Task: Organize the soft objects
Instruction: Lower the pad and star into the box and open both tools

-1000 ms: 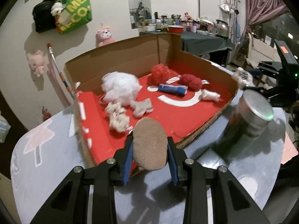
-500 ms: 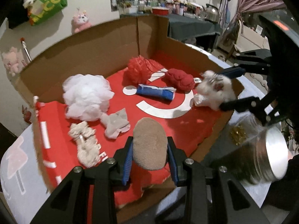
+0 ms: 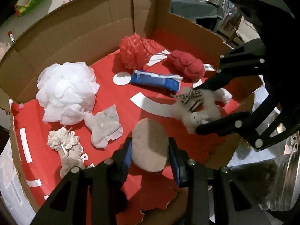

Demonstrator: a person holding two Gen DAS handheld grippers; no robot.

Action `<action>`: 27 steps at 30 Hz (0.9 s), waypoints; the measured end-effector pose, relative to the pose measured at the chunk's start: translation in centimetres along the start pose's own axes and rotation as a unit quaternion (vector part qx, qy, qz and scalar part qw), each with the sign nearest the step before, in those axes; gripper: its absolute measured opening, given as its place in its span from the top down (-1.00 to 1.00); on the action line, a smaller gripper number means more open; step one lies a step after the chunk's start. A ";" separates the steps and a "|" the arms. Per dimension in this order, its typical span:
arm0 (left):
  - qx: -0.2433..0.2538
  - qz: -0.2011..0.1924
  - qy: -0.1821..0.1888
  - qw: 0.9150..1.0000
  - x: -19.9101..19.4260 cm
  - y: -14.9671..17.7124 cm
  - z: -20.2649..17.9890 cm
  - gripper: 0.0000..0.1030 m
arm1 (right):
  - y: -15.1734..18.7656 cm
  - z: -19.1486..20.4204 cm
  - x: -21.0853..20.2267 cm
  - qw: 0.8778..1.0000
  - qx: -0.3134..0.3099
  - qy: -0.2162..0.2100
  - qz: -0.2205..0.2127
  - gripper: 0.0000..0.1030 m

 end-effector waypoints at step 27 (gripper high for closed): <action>-0.031 -0.009 -0.016 0.999 -1.0 0.6 -0.4 -0.52 | 0.0 -0.2 0.5 0.998 0.025 0.050 0.018 -0.26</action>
Point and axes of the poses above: each gripper's, at about its wrist camera, not at the fingertips, and x roughly the way its jaws point, z to its left, y to its underside, the point moved 9 cm from there along x, roughly the way its jaws point, and after that the axes turned 5 degrees about x, right-handed, at the moved point
